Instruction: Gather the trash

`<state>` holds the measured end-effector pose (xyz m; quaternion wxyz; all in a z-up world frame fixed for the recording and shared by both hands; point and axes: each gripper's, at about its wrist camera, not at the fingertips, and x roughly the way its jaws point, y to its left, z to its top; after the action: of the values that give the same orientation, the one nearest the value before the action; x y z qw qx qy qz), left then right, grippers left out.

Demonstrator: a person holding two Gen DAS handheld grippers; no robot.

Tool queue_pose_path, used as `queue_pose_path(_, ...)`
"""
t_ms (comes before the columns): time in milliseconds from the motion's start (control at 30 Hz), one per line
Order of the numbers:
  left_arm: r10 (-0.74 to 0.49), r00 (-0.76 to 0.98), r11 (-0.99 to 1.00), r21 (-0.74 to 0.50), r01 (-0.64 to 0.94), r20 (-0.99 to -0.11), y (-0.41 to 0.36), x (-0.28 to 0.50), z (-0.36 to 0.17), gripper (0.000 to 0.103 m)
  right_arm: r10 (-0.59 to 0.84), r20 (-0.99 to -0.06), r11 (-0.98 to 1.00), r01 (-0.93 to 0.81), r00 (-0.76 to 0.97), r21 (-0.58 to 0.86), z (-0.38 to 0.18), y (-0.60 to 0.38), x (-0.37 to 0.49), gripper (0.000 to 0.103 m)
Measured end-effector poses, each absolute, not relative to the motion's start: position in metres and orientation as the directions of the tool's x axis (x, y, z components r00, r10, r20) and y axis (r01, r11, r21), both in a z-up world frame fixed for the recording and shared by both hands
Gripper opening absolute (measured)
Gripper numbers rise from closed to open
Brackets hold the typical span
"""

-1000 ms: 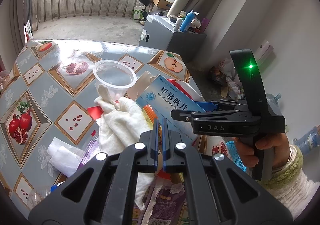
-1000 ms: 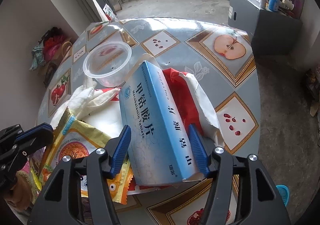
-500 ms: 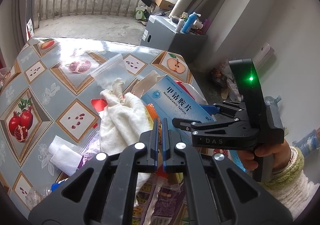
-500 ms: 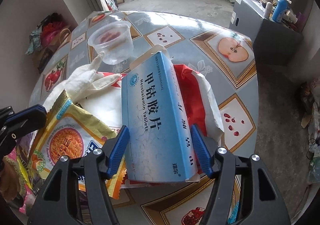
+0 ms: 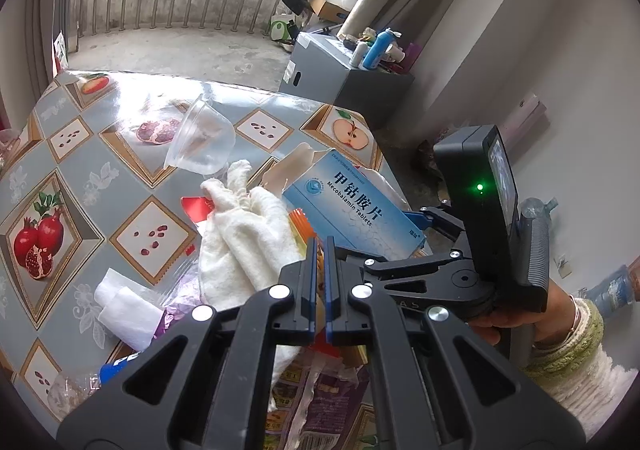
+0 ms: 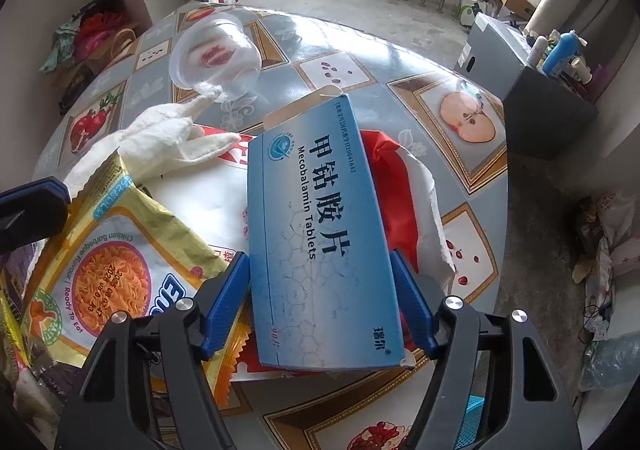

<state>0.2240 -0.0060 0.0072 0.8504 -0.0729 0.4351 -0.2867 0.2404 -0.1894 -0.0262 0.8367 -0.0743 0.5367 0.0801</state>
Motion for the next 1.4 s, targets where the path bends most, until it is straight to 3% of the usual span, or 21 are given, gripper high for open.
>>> queue_pose_path(500, -0.598, 0.492, 0.795, -0.392, 0.463, -0.633, -0.009, 0.204, 0.040, 0.000, 0.207, -0.849, 0.978, -0.135, 0.486, 0.161, 0.020, -0.223, 0.212, 0.065)
queue_pose_path(733, -0.618, 0.492, 0.777, -0.386, 0.496, -0.613, -0.011, 0.188, 0.057, 0.000, 0.385, -0.754, 0.915, -0.112, 0.532, 0.388, 0.040, -0.248, 0.177, 0.065)
queue_pose_path(967, -0.657, 0.479, 0.743, -0.394, 0.540, -0.583, -0.015, 0.171, 0.079, 0.000, 0.453, -0.656, 0.855, -0.084, 0.604, 0.512, 0.055, -0.276, 0.133, 0.065)
queue_pose_path(1200, -0.729, 0.397, 0.659, -0.416, 0.626, -0.558, -0.053, 0.152, 0.098, 0.000, 0.383, -0.575, 0.826, 0.011, 0.723, 0.563, 0.071, -0.330, 0.066, 0.065)
queue_pose_path(1400, -0.810, 0.219, 0.511, -0.473, 0.718, -0.543, -0.130, 0.135, 0.102, 0.000, 0.189, -0.578, 0.782, 0.234, 0.794, 0.577, 0.057, -0.399, -0.007, 0.065)
